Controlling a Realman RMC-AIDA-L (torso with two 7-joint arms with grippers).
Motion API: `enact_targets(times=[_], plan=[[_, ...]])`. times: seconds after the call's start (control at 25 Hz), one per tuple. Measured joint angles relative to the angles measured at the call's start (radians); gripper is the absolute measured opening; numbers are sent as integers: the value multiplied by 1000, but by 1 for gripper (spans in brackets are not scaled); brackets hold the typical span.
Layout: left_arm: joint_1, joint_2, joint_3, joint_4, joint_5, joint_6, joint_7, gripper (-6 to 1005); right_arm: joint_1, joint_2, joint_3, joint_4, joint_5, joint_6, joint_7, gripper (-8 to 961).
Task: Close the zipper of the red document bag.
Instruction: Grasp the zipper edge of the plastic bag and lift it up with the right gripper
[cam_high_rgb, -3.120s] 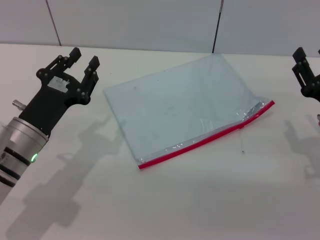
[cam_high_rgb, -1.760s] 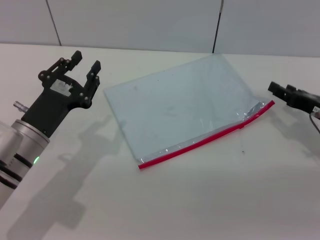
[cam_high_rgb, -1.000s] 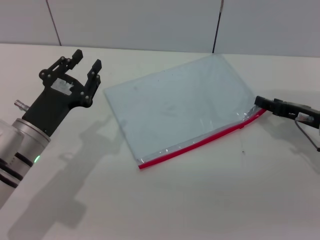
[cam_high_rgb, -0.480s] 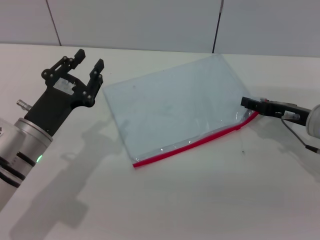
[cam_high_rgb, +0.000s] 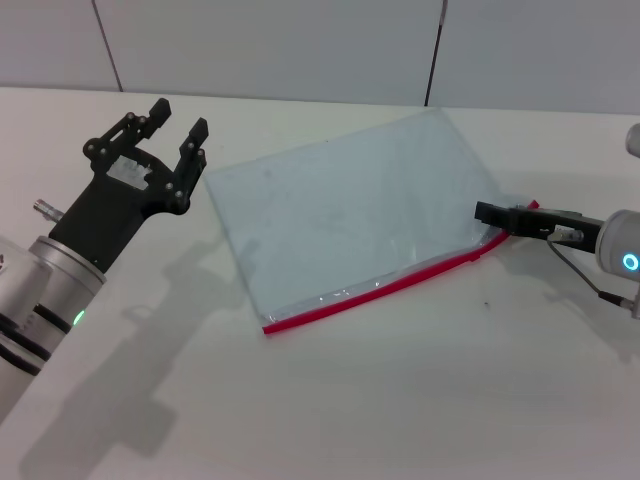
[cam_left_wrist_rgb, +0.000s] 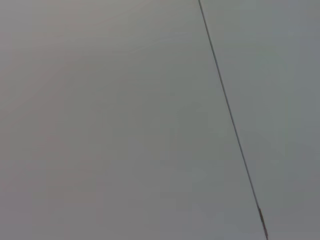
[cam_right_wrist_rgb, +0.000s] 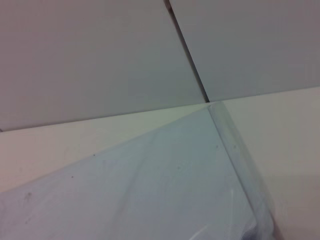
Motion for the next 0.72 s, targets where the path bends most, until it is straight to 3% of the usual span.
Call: enact_targets(times=[0.08, 0.6, 0.72], plan=[[0, 0, 0, 0, 0, 0, 0, 435, 0, 0, 0, 1, 0, -2, 5, 666], [2, 0, 0, 0, 0, 0, 0, 435, -5, -2, -5, -6, -2, -52, 1, 285], [2, 0, 0, 0, 0, 0, 0, 435, -4, -2, -20, -6, -3, -57, -2, 246]])
